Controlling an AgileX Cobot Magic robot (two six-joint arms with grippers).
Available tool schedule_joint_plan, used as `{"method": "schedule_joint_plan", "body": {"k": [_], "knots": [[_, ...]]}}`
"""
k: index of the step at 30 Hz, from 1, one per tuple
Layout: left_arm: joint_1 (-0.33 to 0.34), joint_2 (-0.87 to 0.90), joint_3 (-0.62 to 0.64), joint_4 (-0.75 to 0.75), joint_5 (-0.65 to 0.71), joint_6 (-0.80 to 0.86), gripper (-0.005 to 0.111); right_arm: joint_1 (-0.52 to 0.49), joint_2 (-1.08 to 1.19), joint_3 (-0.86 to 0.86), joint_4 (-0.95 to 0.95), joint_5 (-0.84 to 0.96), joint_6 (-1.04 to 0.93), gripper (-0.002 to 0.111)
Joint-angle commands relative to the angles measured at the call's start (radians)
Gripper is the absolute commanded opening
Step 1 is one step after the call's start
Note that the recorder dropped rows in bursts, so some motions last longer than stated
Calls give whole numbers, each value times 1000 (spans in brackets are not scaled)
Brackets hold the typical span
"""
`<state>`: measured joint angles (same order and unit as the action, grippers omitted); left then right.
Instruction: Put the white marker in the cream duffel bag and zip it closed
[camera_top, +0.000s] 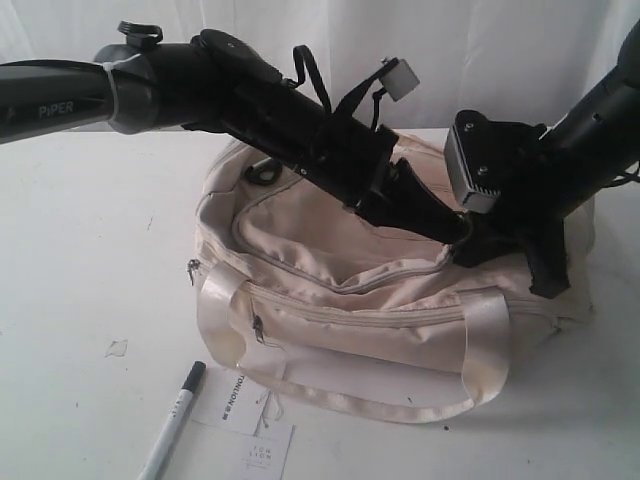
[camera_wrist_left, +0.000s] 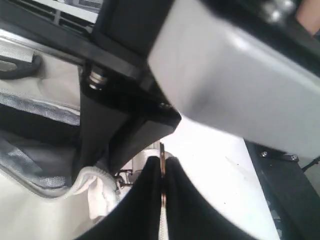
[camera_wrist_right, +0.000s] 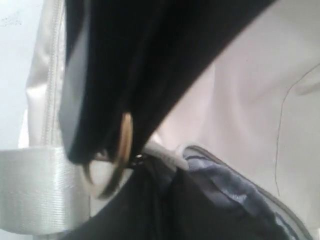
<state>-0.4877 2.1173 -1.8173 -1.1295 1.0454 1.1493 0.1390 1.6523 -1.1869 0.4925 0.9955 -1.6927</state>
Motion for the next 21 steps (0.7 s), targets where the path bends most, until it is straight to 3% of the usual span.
{"method": "schedule_joint_plan", "body": {"k": [1,5,9,12,21], "knots": [[-3,-16,3,-32,51,5,0,0,-4,4,-36,-129,193,0],[2,-16,3,63,41,-57,0,0,-4,4,-271,-235,473,0],[49,-16,3,200,76,-164,0,-22,-4,4,-315,-256,630,0],[94,-18,3,205,123,-197,0,-71,-4,4,-315,-289,843,0],[126,-24,6,79,176,-165,0,-100,-4,4,-244,-287,909,0]]}}
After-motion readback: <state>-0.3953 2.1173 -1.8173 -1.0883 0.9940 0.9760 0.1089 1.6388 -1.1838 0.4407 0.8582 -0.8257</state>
